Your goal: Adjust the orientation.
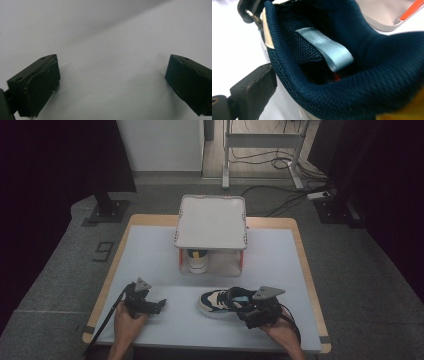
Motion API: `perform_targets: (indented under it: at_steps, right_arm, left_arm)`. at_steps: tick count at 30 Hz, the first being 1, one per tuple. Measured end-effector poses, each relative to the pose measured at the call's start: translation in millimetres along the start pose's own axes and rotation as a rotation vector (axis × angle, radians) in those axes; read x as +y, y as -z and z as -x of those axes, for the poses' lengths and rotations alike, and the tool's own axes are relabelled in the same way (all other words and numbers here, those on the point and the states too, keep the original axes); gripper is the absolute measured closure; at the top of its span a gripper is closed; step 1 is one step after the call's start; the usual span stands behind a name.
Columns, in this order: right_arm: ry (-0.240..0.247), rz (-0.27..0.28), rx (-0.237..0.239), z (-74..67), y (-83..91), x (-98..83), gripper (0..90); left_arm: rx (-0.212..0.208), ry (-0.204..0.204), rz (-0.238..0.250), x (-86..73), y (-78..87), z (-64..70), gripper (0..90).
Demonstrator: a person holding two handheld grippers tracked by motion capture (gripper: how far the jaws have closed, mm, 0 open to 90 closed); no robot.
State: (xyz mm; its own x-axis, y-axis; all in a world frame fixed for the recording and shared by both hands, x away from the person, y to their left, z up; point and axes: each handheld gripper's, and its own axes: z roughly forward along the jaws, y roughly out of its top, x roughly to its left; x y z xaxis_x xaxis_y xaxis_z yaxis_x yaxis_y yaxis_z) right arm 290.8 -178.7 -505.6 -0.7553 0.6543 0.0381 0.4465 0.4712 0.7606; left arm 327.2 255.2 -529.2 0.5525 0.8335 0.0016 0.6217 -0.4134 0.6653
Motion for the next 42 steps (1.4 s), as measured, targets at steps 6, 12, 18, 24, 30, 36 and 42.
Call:
perform_targets:
  at_steps: [6, 12, 18, 24, 30, 36, 42]
  right_arm:
    - [-0.013, -0.012, 0.026, -13.6, 10.7, -6.1, 3.4]
    - [0.011, -0.038, 0.057, -29.8, 18.7, -9.5, 6.1]
    - [-0.009, -0.005, 0.076, -23.7, 19.4, -1.6, 15.5]
    - [0.011, -0.035, 0.058, -25.4, 11.7, 4.7, 21.1]
    - [-0.04, -0.058, 0.021, -30.6, 14.1, 7.9, 25.9]
    - [-0.069, -0.051, -0.043, -30.6, 19.4, 11.1, 27.2]
    - [-0.1, 0.005, -0.086, -20.4, 31.5, 18.0, 27.5]
  left_arm:
    - [0.0, -0.001, 0.0, 0.0, 0.0, 0.0, 0.0]
    - [0.0, -0.001, 0.0, 0.0, 0.0, 0.1, 0.0]
    - [0.001, -0.001, 0.001, -0.1, 0.1, 0.4, 0.1]
    - [-0.001, -0.001, 0.003, -0.2, 0.2, 0.7, 0.4]
    - [-0.001, -0.002, 0.004, -0.3, 0.4, 0.8, 0.7]
    - [-0.001, -0.003, 0.004, -0.3, 0.4, 0.9, 0.9]
    - [-0.001, -0.004, 0.004, -0.3, 0.4, 0.9, 0.9]
